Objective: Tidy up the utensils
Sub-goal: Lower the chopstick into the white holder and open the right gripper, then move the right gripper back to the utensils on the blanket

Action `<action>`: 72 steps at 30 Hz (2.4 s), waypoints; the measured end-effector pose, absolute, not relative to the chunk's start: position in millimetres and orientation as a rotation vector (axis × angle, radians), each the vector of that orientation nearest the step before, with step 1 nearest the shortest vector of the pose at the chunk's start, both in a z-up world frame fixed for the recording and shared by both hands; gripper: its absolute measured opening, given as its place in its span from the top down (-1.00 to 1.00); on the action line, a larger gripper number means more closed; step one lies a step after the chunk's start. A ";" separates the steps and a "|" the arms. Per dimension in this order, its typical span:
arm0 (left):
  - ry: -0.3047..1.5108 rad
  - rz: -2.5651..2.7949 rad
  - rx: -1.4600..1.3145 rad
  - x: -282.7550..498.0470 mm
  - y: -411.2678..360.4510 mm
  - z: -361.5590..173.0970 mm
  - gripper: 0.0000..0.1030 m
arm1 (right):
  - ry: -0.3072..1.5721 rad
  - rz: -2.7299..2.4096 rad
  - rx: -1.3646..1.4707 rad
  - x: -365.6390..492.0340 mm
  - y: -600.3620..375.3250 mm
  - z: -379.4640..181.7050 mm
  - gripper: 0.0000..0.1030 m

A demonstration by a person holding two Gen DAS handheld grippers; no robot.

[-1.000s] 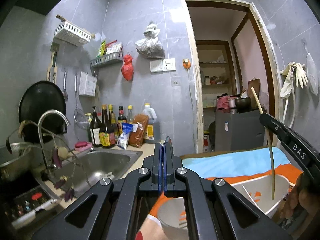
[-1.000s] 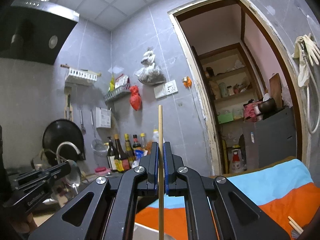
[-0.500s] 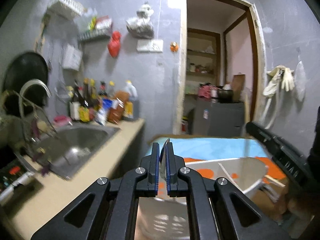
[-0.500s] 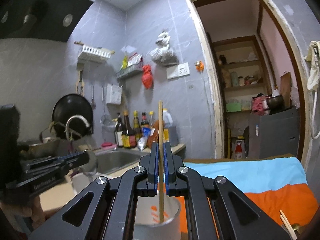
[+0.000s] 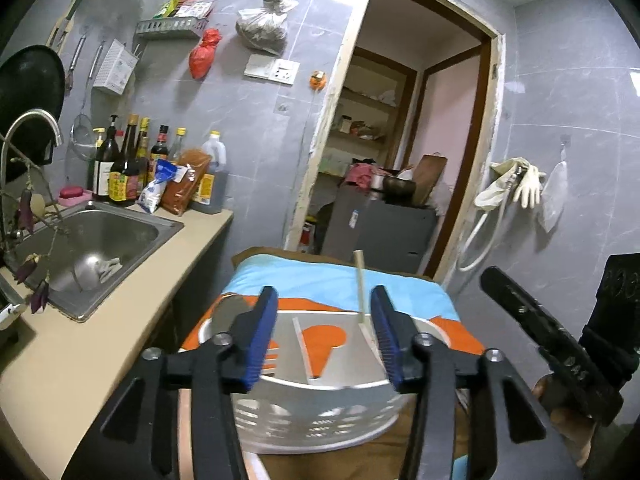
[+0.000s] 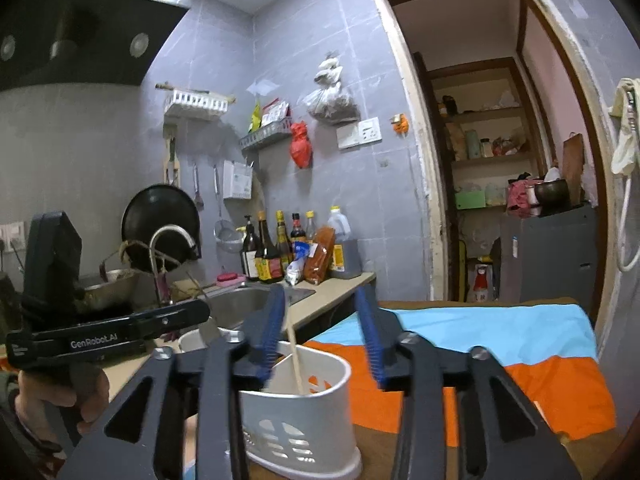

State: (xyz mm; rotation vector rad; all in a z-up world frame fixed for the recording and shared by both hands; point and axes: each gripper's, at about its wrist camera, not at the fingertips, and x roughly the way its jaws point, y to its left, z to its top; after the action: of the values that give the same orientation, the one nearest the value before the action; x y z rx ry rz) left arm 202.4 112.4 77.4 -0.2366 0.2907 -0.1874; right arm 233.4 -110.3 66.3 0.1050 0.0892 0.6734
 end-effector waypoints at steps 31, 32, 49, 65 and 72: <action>0.244 -0.214 0.047 183.2 -60.8 55.8 -0.91 | 0.041 0.430 -0.011 184.8 -285.5 75.0 -1.00; 0.267 -0.220 0.041 188.7 -63.0 52.2 -0.91 | 0.054 0.429 -0.010 188.4 -288.5 71.8 -1.00; 0.583 -0.332 0.024 270.0 -93.5 8.1 -0.61 | 0.455 0.413 -0.013 283.6 -305.5 10.1 -0.20; 0.769 -0.420 -0.073 332.0 -85.4 -20.4 0.61 | 0.724 0.467 -0.114 325.4 -289.9 -37.5 0.35; 0.807 -0.457 -0.058 349.5 -87.0 -24.1 0.74 | 0.778 0.468 -0.147 333.0 -283.5 -46.0 0.36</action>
State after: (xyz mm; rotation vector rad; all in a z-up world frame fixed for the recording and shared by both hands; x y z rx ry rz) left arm 349.5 -87.0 -24.1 -0.0585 0.8072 -0.4573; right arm 333.0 -283.5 -46.0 -0.1473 0.7781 0.4677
